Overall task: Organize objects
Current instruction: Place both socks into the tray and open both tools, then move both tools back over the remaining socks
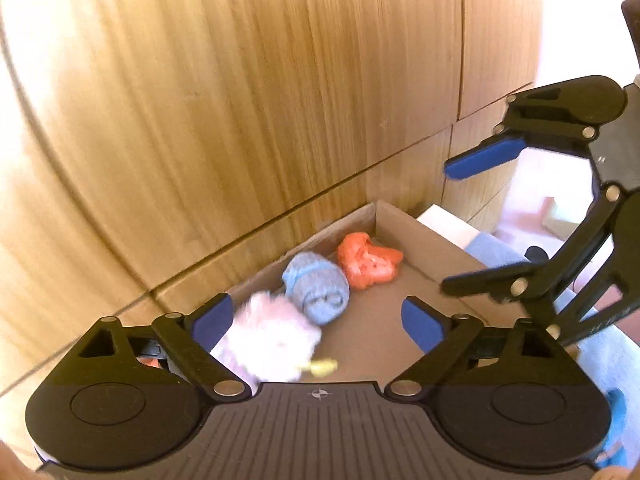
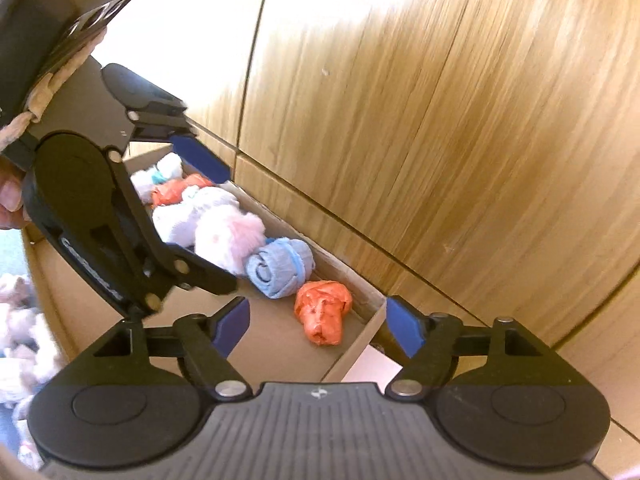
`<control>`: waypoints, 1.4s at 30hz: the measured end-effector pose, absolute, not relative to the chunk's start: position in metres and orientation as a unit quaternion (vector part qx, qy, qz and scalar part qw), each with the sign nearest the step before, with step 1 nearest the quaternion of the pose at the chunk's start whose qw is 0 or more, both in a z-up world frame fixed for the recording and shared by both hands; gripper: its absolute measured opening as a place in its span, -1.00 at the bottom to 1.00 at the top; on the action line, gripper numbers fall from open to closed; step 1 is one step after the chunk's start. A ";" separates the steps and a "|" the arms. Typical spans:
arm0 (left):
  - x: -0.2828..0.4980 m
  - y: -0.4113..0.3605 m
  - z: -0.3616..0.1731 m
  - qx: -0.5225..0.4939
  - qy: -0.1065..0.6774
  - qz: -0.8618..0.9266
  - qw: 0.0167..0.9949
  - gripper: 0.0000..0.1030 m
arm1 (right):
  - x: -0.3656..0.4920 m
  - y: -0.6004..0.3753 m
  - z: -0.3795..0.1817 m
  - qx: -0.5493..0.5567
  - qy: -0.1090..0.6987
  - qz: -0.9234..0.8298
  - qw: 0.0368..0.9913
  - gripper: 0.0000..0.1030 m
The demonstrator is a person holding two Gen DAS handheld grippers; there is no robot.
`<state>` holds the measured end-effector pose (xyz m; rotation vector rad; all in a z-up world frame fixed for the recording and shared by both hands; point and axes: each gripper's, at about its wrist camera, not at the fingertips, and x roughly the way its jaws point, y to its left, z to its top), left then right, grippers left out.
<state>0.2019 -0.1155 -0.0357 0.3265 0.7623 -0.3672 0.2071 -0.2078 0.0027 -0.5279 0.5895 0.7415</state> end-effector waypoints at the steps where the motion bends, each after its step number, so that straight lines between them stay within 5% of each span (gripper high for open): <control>1: 0.195 -0.112 -0.033 0.155 0.366 -0.174 0.901 0.84 | 0.195 -0.217 0.014 -0.249 0.278 0.353 0.858 0.50; 22: 0.016 -0.013 -0.004 0.025 0.368 -0.074 0.927 0.91 | 0.082 -0.246 0.041 -0.176 0.256 0.322 0.894 0.88; 32: -0.067 0.005 -0.047 0.009 0.373 -0.017 0.928 0.93 | 0.028 -0.267 -0.002 -0.116 0.282 0.272 0.913 0.94; 42: -0.071 -0.018 -0.092 0.049 0.395 -0.024 0.917 0.91 | 0.017 -0.271 -0.044 -0.101 0.314 0.258 0.908 0.94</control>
